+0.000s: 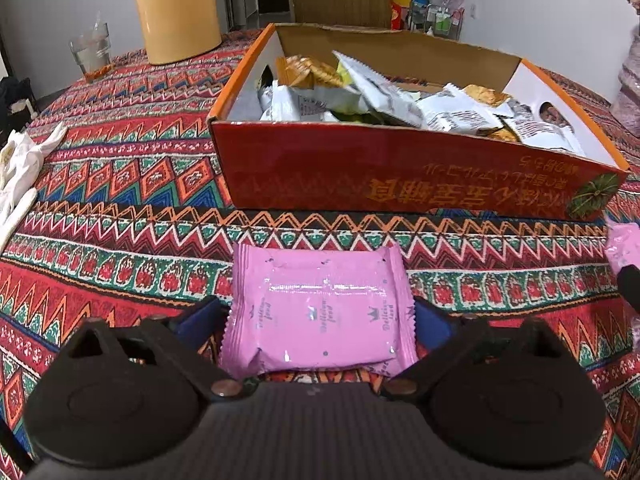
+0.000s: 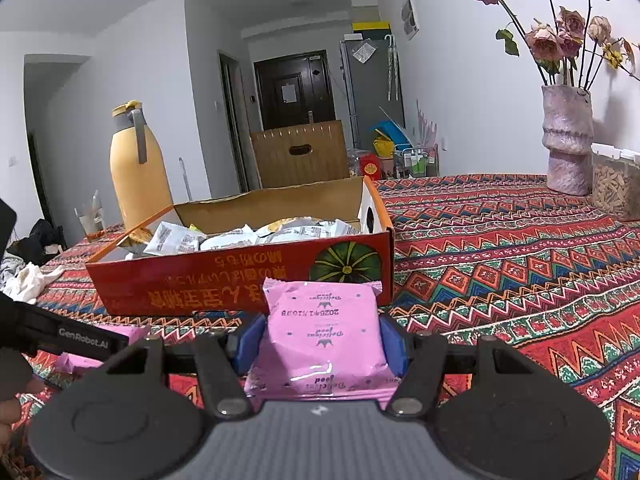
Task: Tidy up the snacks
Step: 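Carry both held pink packets over the open box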
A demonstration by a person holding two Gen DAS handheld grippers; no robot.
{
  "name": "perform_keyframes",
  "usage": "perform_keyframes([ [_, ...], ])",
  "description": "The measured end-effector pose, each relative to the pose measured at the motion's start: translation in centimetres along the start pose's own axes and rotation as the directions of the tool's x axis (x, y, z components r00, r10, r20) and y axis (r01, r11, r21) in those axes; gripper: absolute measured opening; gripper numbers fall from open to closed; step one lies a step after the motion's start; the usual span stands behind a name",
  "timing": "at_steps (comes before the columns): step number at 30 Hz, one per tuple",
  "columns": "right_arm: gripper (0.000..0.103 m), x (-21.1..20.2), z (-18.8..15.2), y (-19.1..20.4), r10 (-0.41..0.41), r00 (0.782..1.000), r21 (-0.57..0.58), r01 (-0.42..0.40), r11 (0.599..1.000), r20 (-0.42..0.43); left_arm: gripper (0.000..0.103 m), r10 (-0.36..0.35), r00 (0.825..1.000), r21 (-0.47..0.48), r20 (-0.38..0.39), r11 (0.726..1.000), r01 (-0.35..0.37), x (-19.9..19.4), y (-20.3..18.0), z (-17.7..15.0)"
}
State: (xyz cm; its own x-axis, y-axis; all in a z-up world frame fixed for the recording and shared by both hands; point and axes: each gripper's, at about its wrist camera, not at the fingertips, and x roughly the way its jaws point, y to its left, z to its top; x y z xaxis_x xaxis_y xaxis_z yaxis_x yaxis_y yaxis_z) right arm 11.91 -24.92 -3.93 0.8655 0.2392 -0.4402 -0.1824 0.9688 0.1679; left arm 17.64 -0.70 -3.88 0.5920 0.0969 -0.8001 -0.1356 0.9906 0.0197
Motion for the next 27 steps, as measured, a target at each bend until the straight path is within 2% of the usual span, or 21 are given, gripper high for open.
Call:
perform_keyframes([
  [1, 0.061, 0.0, 0.0, 0.0, 0.0, 1.0, -0.002, 0.0, 1.0, 0.0, 0.08, -0.01, 1.0, 0.006, 0.01, 1.0, 0.01, -0.3, -0.1, -0.1],
  [4, 0.061, 0.0, -0.1, 0.2, -0.002, 1.0, -0.01, 0.002, 1.0, 0.0, 0.07, -0.025, 0.999, 0.016, 0.025, 1.0, 0.024, -1.1, -0.3, -0.5],
  [10, 0.061, -0.5, 0.1, 0.5, 0.005, 1.0, -0.036, -0.004, 0.999, 0.013, 0.069, -0.055, 0.995, 0.037, 0.084, 0.998, 0.053, -3.1, -0.8, -0.6],
  [15, 0.061, -1.3, 1.5, 1.2, 0.025, 0.999, -0.076, -0.023, 0.997, 0.035, 0.069, -0.095, 0.976, 0.057, 0.197, 0.995, 0.085, -6.2, -1.0, 0.7],
  [21, 0.061, -0.6, 5.3, 2.6, 0.027, 0.996, -0.13, -0.015, 0.991, 0.089, 0.069, -0.122, 0.943, 0.051, 0.31, 0.992, 0.112, -8.2, -1.9, 4.1],
  [27, 0.061, 3.6, 9.0, 3.3, 0.013, 0.995, -0.136, 0.001, 0.991, 0.096, 0.069, -0.098, 0.926, -0.011, 0.365, 0.994, 0.11, -7.0, -2.3, 8.2],
])
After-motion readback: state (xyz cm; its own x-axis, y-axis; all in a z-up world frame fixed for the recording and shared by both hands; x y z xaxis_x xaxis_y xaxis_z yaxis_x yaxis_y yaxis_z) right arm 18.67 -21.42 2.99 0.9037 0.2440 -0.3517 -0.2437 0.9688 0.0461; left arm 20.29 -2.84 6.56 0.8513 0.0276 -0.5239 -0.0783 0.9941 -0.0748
